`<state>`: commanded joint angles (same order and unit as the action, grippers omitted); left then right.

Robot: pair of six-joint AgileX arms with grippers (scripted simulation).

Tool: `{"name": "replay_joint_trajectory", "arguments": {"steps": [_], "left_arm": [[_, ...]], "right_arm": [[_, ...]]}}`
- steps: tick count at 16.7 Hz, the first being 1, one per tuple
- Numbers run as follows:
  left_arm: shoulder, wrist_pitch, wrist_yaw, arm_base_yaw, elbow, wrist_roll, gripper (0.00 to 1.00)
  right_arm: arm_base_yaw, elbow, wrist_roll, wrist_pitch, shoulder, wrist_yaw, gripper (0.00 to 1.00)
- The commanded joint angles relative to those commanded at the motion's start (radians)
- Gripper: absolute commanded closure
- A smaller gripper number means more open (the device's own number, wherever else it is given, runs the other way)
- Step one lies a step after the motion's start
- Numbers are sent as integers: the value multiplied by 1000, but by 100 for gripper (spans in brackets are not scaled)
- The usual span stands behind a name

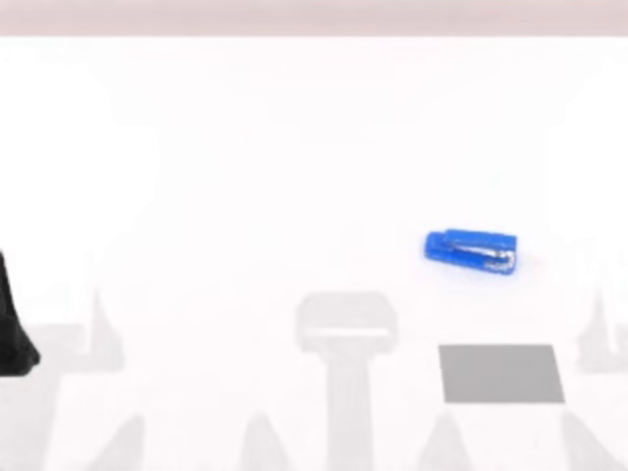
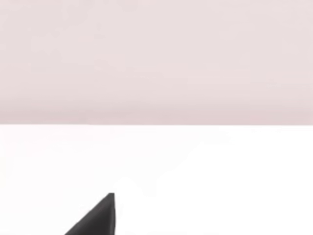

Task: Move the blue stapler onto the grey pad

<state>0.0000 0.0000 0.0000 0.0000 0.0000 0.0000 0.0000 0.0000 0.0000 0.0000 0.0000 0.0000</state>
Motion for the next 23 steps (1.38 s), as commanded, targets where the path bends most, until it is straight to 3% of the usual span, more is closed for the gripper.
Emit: {"name": "replay_joint_trajectory", "arguments": {"steps": [5,9,23], "left_arm": [[0,0,0,0,0,0,0],[0,0,0,0,0,0,0],[0,0,0,0,0,0,0]], "right_arm": [[18,61,-33,-46,60,-4,0],[66,287,-142,-205,286,-6,0],[310,1563,-727,-1100,1786,-1,0]]}}
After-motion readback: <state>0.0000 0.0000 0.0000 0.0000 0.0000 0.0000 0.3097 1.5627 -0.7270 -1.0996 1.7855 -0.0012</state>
